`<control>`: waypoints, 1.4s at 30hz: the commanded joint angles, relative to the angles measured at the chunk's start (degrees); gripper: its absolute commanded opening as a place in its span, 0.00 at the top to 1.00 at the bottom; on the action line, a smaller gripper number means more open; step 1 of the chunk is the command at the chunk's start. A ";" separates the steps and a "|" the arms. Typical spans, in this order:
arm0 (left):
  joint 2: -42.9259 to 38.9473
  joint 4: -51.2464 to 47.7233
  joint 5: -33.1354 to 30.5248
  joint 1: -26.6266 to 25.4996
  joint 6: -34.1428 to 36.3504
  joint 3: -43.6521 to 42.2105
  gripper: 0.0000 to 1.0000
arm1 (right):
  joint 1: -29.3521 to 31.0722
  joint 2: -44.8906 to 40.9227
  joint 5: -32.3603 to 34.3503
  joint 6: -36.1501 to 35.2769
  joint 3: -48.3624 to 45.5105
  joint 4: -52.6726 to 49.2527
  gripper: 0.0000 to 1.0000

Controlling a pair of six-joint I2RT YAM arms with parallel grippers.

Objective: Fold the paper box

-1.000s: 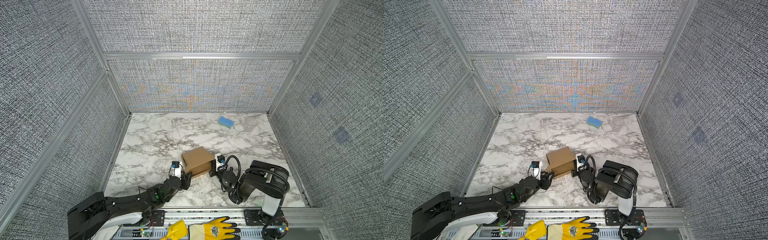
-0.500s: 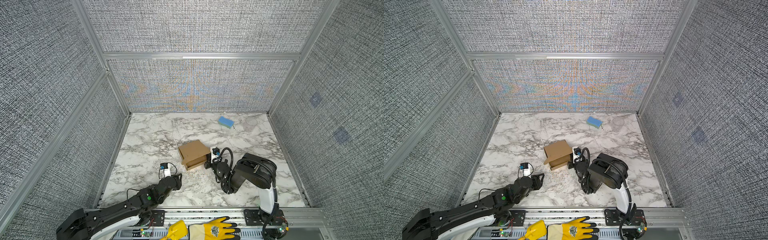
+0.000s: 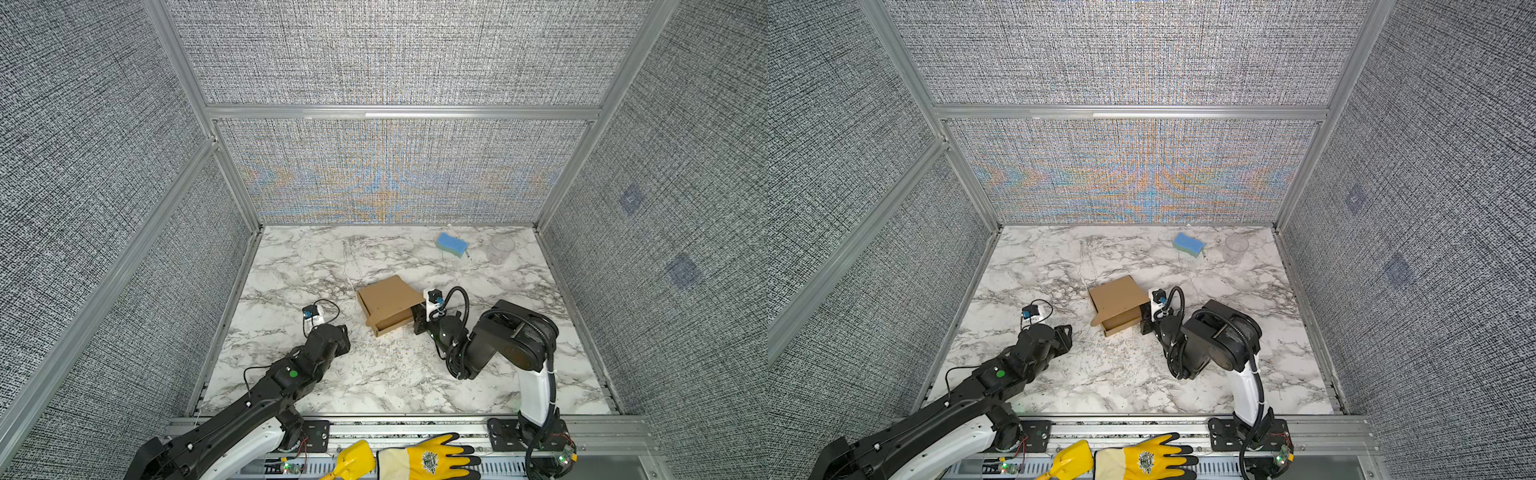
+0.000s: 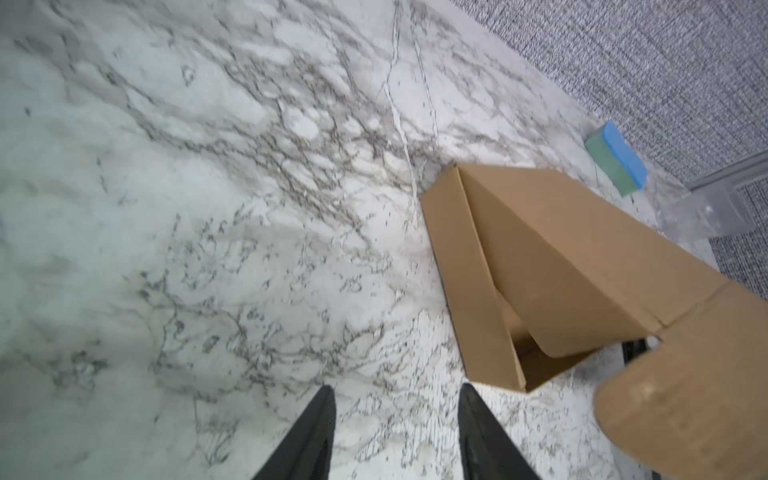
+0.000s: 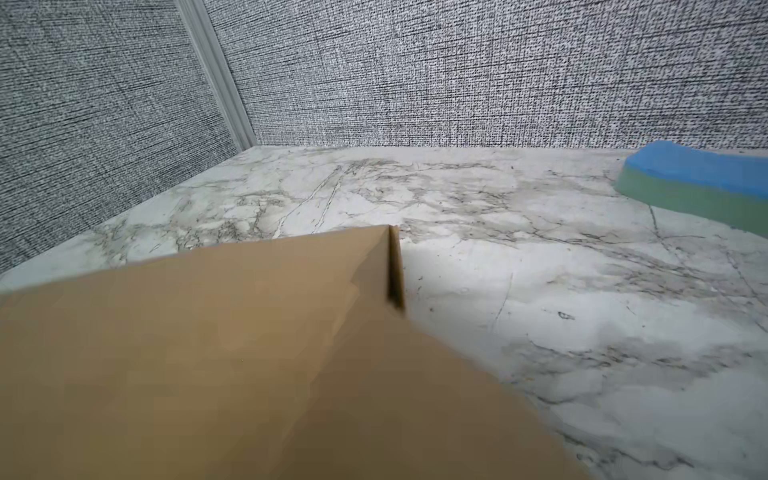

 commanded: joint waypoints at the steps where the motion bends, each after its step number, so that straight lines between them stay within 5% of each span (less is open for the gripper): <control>1: 4.42 2.75 3.27 2.27 6.94 4.20 0.50 | -0.05 -1.82 -2.69 0.62 -1.33 -0.81 0.62; 8: 15.00 7.14 7.70 5.58 11.03 10.58 0.50 | -0.05 -7.85 -5.50 2.31 -4.76 -5.72 0.48; 17: 22.96 7.97 9.92 7.49 16.24 19.31 0.49 | 0.13 -20.24 -5.78 4.19 -10.30 -17.08 0.46; 23: 30.61 5.44 13.52 7.58 20.37 29.22 0.50 | 0.19 -33.12 -5.84 7.14 -10.23 -35.93 0.45; 30: 39.22 5.43 19.61 6.23 24.18 37.02 0.52 | 0.13 -50.38 -2.87 10.34 -4.53 -69.90 0.45; 42: 48.76 5.48 17.50 -3.25 25.05 40.60 0.53 | -4.43 -57.35 -7.48 14.19 4.52 -88.35 0.44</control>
